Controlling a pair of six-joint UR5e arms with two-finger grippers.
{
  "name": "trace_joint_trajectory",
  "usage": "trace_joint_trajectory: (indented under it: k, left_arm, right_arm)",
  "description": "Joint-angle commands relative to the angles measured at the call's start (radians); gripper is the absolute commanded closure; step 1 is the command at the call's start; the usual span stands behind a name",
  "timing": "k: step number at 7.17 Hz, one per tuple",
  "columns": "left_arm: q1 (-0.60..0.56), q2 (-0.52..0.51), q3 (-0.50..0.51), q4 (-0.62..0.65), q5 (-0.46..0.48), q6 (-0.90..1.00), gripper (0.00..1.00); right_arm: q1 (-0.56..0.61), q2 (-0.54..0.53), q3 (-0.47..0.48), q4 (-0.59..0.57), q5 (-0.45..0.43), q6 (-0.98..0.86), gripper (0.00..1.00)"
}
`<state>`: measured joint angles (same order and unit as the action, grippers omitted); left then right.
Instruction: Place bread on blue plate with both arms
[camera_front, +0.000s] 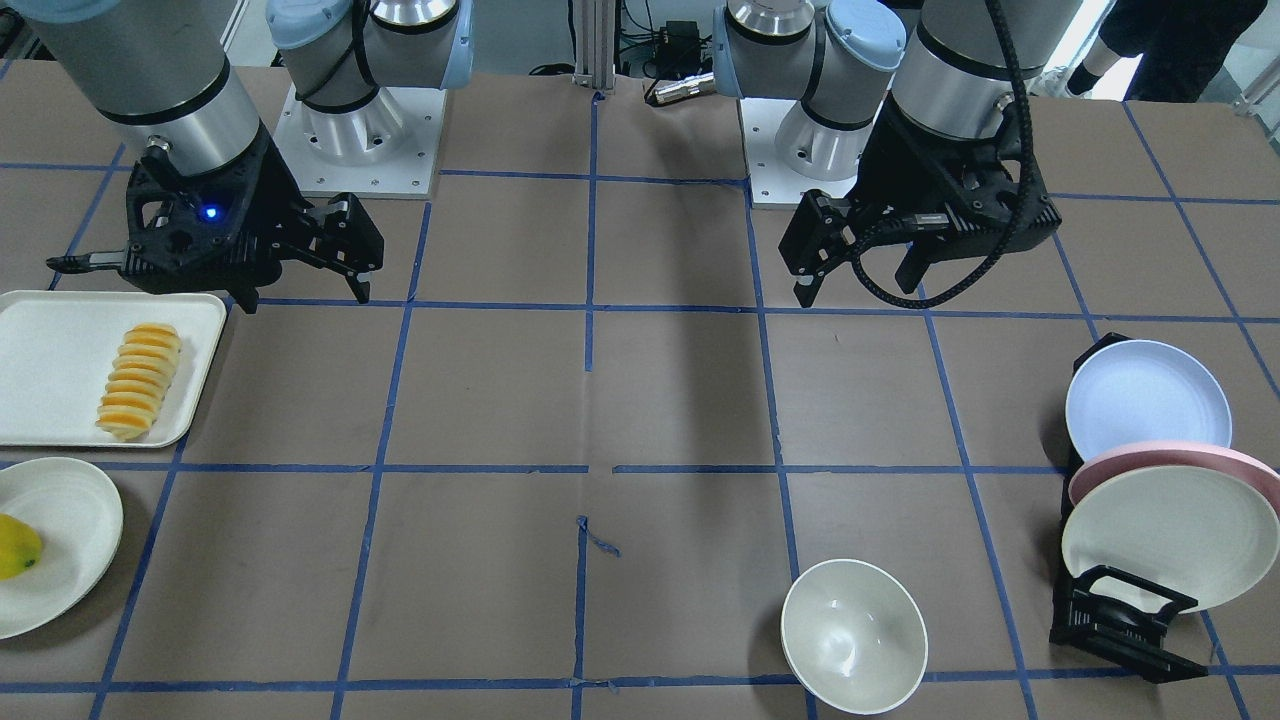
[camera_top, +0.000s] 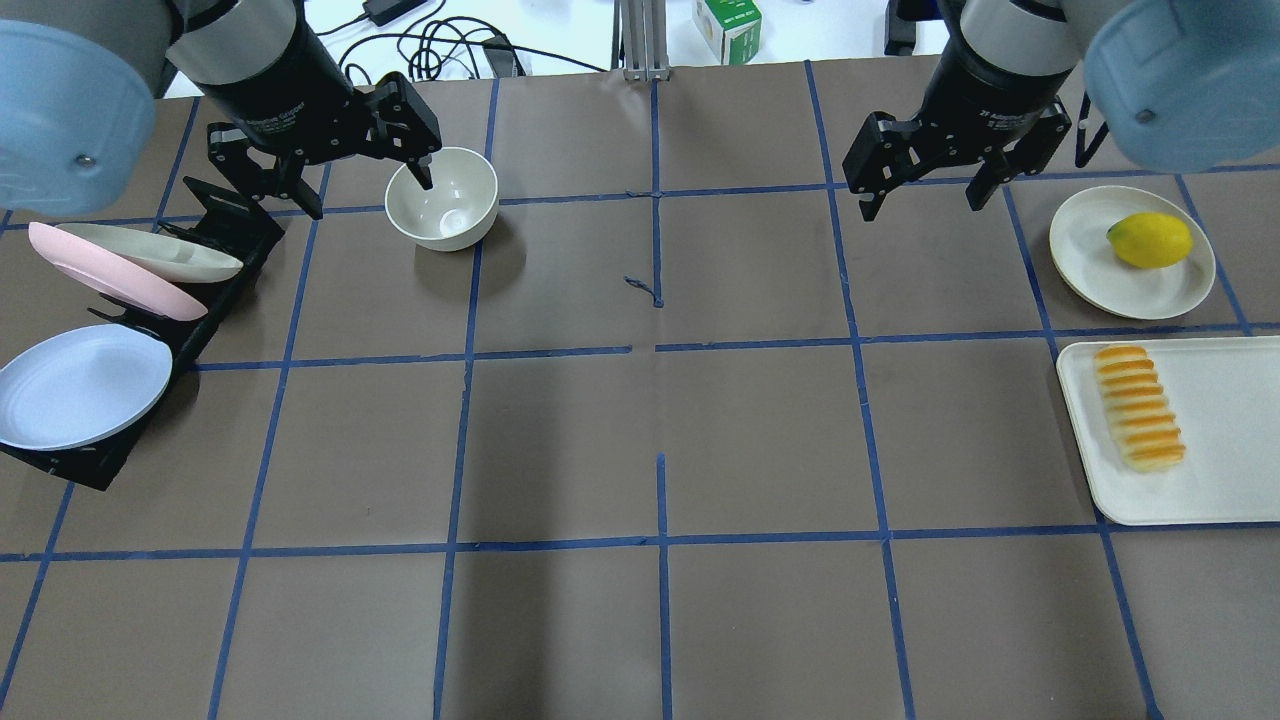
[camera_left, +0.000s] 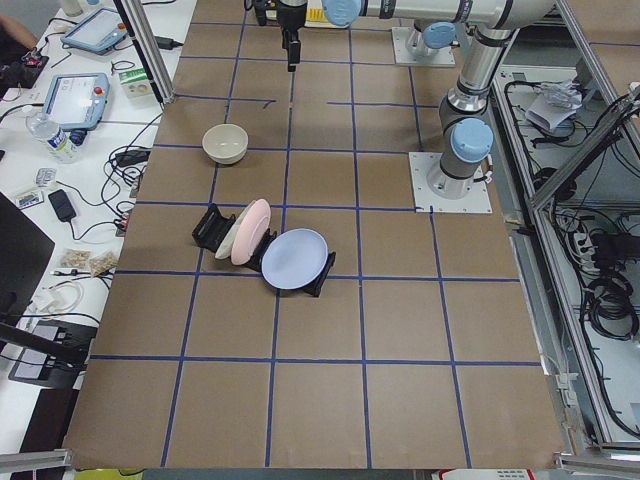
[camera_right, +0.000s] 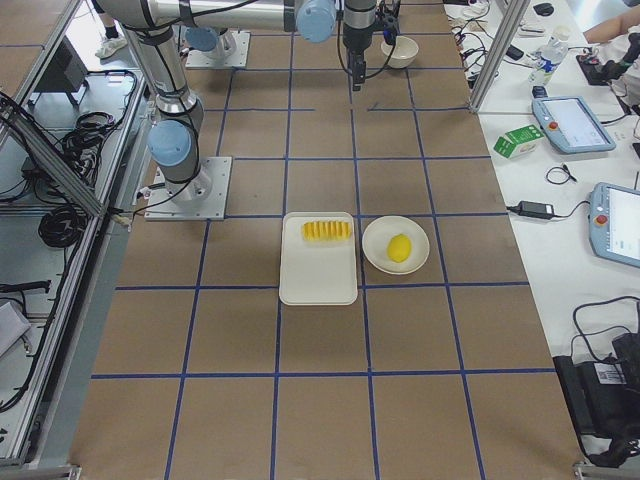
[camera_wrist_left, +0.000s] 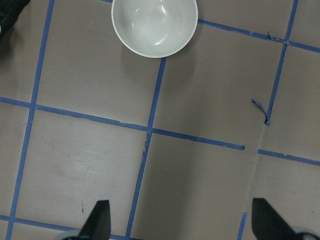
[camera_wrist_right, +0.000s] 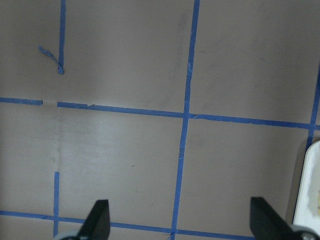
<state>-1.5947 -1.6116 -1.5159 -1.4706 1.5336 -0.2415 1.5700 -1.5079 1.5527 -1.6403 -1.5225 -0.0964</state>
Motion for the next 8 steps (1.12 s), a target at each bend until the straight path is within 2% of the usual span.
trace_joint_trajectory:
  k: [1,2,6,7,8]
  left_arm:
    - [-0.001,-0.001,0.012,-0.057,0.049,0.007,0.00]
    - [-0.001,-0.002,0.020,-0.081,0.062,0.007,0.00]
    - [0.005,0.010,-0.004,-0.050,0.065,-0.002,0.00]
    - [0.013,0.022,-0.013,-0.050,0.065,0.001,0.00]
    - [0.059,0.010,-0.010,-0.053,0.066,0.007,0.00]
  right_arm:
    - [-0.002,0.000,0.007,0.000,-0.001,0.000,0.00]
    - [-0.002,0.000,0.004,0.000,0.001,0.000,0.00]
    - [-0.011,-0.002,0.013,0.002,-0.008,0.000,0.00]
    - [-0.051,-0.002,0.020,0.011,-0.045,-0.020,0.00]
    - [-0.147,0.014,0.041,0.081,-0.045,-0.026,0.00]
